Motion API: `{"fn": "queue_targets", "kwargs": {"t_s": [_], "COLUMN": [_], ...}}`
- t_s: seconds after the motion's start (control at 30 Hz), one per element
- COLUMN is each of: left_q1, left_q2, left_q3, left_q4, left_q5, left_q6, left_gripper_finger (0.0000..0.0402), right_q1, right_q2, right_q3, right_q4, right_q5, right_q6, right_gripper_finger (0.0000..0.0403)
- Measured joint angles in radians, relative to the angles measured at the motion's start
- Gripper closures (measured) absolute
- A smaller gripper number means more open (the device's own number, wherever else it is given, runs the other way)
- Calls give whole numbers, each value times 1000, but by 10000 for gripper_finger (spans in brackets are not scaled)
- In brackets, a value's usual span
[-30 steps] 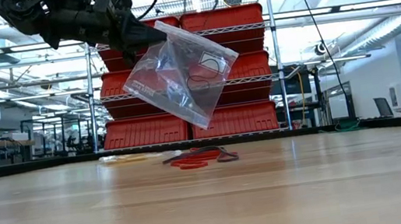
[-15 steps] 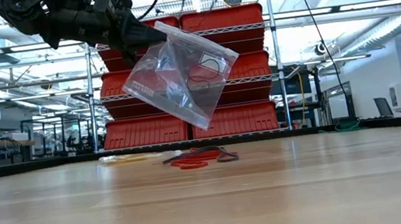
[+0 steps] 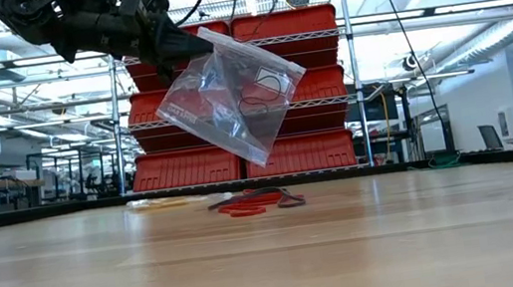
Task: Sort rubber bands
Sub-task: Put the purple rubber band into the top right transparent zip bag
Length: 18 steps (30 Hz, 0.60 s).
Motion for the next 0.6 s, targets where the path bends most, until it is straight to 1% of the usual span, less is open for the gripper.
{"fn": "queue_targets", "kwargs": {"t_s": [0.6], "left_q1": [0], "left_q2": [0], "left_q3": [0], "left_q4": [1], "left_q5": [19], "left_q6": [0], "left_gripper_finger": [401], "right_q1": [-12], "right_q2": [0], "right_q3": [0], "right_q4": [3], "right_q5": [-1], "right_q6": [-13], "right_gripper_finger": [403]}}
